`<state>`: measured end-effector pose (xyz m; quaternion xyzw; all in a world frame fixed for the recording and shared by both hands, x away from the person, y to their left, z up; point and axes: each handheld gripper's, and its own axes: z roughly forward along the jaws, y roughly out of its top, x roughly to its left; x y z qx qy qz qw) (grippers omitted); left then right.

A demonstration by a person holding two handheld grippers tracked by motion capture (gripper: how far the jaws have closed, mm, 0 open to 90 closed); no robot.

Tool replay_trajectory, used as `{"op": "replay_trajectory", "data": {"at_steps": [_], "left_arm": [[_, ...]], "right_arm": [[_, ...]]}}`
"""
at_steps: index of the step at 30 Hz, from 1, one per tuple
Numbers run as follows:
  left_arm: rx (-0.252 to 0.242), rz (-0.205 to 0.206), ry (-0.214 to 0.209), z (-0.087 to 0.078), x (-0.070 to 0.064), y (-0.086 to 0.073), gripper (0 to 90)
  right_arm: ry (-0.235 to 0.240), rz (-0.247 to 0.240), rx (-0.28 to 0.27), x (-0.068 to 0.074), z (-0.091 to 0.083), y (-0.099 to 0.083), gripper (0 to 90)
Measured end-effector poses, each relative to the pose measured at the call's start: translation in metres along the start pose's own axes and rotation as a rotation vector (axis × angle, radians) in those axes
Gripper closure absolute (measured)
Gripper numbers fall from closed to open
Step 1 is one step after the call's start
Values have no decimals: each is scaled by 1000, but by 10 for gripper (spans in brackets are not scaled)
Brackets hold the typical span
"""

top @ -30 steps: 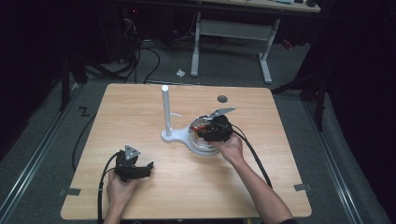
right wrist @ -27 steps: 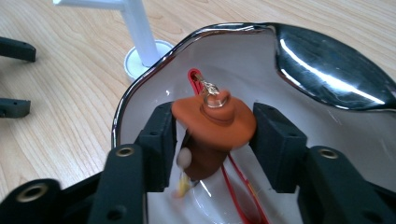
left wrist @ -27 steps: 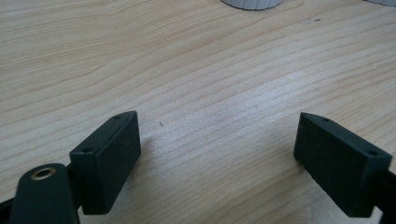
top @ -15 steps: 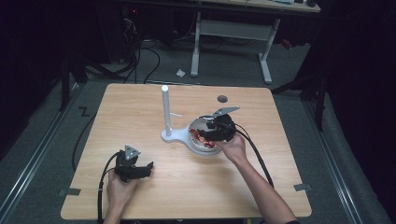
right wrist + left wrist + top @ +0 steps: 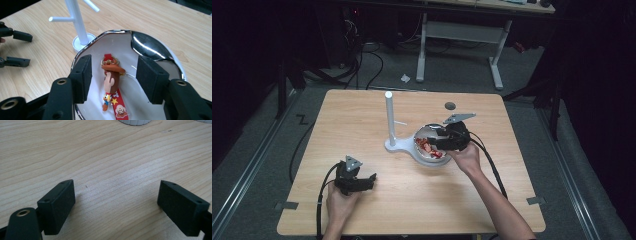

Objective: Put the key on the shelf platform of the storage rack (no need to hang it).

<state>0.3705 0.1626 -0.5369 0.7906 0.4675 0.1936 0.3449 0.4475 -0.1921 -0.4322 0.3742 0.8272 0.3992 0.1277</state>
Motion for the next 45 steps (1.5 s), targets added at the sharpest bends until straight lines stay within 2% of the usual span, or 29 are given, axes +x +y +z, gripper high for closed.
{"op": "replay_trajectory", "data": {"at_steps": [8,19,27,32,35,45], "left_arm": [[0,0,0,0,0,0,150],[-1,0,0,0,0,0,150],[0,0,0,0,0,0,150],[-1,0,0,0,0,0,150],[-1,0,0,0,0,0,150],[-1,-1,0,0,0,0,150]], "right_arm": [[-2,8,-23,-4,-10,1,475],[-34,27,-66,-13,-36,-1,475],[-46,35,-83,-19,-54,-7,472],[-53,68,-118,-23,-61,-14,466],[-67,82,-109,-27,-65,-20,462],[-102,98,-156,-34,-92,-26,459]]}}
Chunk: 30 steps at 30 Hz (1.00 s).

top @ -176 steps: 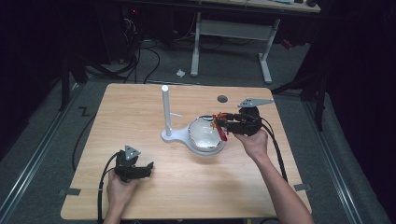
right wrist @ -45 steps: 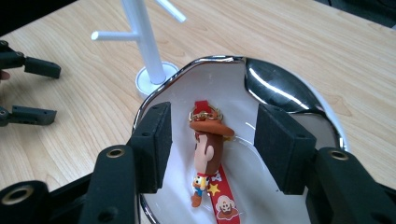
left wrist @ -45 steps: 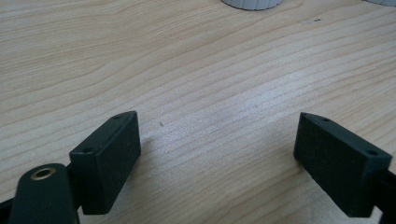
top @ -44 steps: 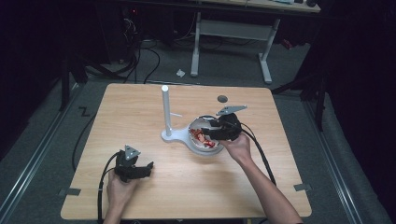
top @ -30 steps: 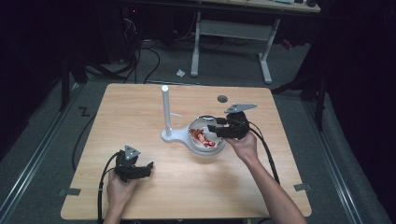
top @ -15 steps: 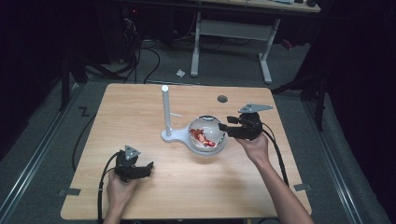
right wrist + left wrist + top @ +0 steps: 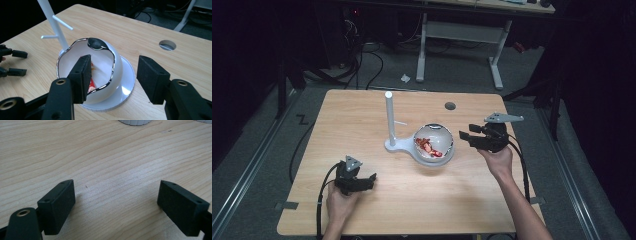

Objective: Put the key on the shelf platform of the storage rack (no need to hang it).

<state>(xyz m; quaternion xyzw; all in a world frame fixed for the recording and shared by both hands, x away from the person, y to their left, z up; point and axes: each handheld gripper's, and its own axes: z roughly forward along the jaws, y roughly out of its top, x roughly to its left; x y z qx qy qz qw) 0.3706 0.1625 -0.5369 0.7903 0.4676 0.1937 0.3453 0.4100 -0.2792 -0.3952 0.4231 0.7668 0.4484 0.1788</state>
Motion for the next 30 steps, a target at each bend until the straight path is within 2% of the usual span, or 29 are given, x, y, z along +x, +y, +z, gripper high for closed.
{"op": "replay_trajectory", "data": {"at_steps": [5,10,22,30], "left_arm": [[0,0,0,0,0,0,150],[0,0,1,0,0,0,150],[0,0,1,0,0,0,151],[1,1,1,0,0,0,151]], "right_arm": [[-7,19,-22,-4,-9,-5,460],[-17,42,-12,-9,-13,-13,459],[-31,27,-24,-5,-25,-17,459],[-45,68,-27,-11,-33,-36,459]]}}
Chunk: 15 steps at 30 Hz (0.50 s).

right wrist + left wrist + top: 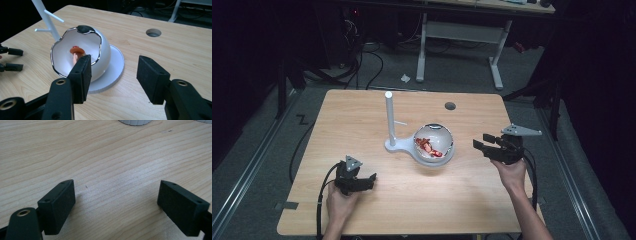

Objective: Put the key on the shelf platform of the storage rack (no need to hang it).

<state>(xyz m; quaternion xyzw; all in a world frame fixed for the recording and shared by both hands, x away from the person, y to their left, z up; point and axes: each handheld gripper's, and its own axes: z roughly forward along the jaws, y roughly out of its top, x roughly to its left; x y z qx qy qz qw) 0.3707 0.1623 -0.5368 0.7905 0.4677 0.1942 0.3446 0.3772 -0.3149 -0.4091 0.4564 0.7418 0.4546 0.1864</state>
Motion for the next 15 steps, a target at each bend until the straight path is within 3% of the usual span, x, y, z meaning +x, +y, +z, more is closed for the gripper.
{"op": "replay_trajectory", "data": {"at_steps": [15], "left_arm": [[0,0,0,0,0,0,151]], "right_arm": [[-8,34,-17,-1,-8,-26,459]]}}
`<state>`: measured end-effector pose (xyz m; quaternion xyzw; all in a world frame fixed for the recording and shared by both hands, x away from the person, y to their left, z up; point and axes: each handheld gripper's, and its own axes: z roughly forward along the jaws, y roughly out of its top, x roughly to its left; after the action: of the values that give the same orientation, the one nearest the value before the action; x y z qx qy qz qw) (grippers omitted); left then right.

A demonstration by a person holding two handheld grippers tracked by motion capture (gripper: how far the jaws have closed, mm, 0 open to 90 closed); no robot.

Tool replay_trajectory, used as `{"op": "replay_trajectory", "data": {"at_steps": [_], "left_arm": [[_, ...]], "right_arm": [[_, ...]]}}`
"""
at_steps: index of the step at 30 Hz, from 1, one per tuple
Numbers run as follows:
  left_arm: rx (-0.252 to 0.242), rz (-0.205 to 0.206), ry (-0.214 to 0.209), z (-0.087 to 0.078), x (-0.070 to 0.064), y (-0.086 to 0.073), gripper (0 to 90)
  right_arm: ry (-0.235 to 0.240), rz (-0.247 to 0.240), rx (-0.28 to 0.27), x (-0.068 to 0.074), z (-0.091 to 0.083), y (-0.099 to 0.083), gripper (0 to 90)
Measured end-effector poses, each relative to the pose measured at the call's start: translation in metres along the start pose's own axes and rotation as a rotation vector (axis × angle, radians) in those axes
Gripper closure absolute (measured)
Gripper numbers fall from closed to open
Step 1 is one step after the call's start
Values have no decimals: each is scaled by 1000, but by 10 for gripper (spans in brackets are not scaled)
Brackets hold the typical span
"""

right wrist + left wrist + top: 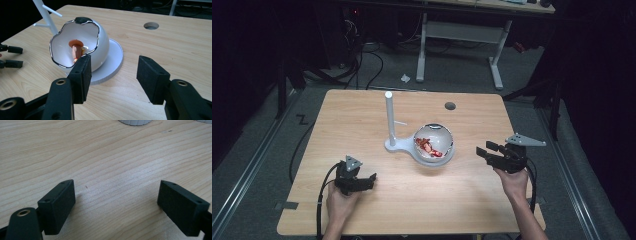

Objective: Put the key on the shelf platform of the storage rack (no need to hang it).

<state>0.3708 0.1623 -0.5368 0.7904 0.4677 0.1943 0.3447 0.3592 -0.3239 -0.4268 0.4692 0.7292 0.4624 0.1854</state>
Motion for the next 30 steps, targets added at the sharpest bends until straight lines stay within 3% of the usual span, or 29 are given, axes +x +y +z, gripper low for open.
{"op": "replay_trajectory", "data": {"at_steps": [9,30], "left_arm": [[0,0,0,0,0,0,151],[0,0,0,0,0,0,151]], "right_arm": [[7,20,14,1,8,-20,452],[-13,46,112,0,34,-54,451]]}}
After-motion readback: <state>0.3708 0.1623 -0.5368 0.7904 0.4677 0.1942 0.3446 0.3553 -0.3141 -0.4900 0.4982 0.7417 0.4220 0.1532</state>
